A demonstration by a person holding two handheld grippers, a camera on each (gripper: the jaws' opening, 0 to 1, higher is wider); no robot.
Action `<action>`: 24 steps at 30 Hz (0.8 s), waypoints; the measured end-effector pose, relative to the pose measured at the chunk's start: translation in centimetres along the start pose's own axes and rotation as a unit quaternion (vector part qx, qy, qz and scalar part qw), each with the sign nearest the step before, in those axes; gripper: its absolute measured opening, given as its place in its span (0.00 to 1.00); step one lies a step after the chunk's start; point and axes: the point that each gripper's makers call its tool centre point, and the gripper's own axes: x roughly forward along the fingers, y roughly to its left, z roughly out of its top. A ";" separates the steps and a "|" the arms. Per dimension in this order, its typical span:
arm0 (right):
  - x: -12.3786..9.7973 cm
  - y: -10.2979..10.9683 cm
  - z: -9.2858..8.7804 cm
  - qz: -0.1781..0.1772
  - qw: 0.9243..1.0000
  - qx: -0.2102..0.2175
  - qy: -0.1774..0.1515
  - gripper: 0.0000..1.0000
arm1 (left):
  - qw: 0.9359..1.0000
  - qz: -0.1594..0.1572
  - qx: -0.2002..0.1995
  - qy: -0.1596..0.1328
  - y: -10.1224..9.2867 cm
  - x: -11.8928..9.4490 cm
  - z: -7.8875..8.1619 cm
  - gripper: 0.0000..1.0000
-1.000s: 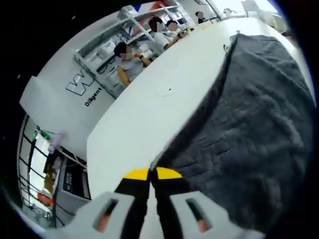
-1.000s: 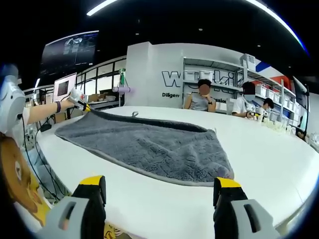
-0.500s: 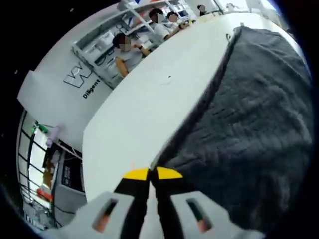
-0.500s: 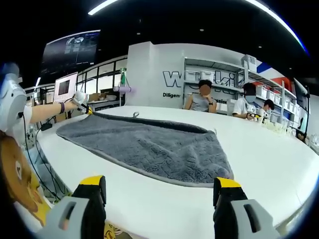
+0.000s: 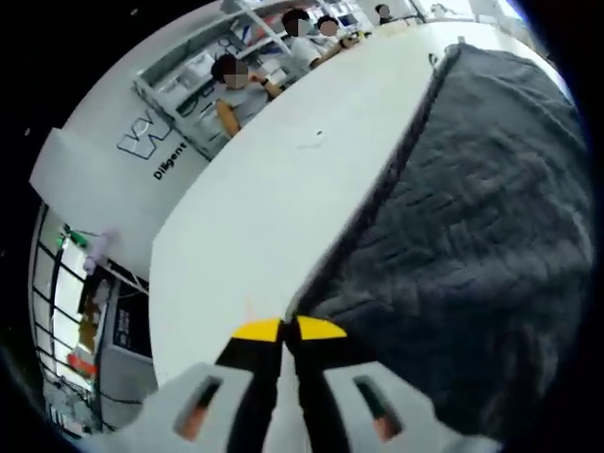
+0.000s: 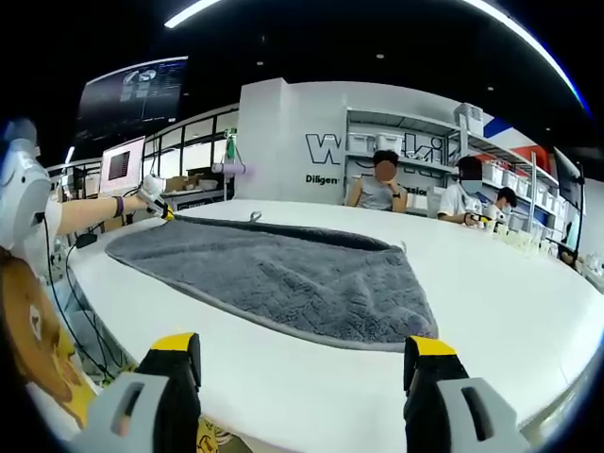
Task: Fold the towel on the table until its edges align and the towel forms a compact rectangular stack.
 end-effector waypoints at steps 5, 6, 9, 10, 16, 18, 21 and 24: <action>0.0 0.0 -0.1 -0.001 1.000 0.001 0.001 0.93 | 1.000 -0.002 -0.004 0.002 -0.1 0.3 -0.1 0.06; 0.0 0.0 -0.1 0.000 1.000 0.001 0.000 0.93 | 1.000 -0.002 -0.004 0.002 -0.1 0.3 -0.1 0.06; 0.1 0.0 -0.1 0.000 1.000 0.001 0.001 0.93 | 1.000 -0.004 -0.006 0.004 -0.2 0.5 -0.3 0.06; 0.2 0.0 -0.1 0.000 1.000 0.001 0.001 0.93 | 1.000 -0.005 -0.006 0.005 -0.2 0.5 -0.3 0.06; 0.4 0.1 -0.1 0.001 1.000 0.001 0.001 0.93 | 1.000 -0.005 -0.011 0.005 -0.3 0.8 -0.3 0.07; 0.4 0.0 -0.1 0.000 1.000 0.002 0.001 0.93 | 1.000 -0.005 -0.014 0.005 -0.2 0.8 -0.4 0.07; 0.5 0.1 -0.3 0.001 1.000 0.003 0.003 0.93 | 1.000 -0.004 -0.016 0.004 -0.2 0.7 -0.3 0.08; 0.6 0.2 -0.3 0.003 1.000 0.003 0.002 0.93 | 1.000 -0.003 -0.020 0.003 -0.1 0.7 -0.3 0.10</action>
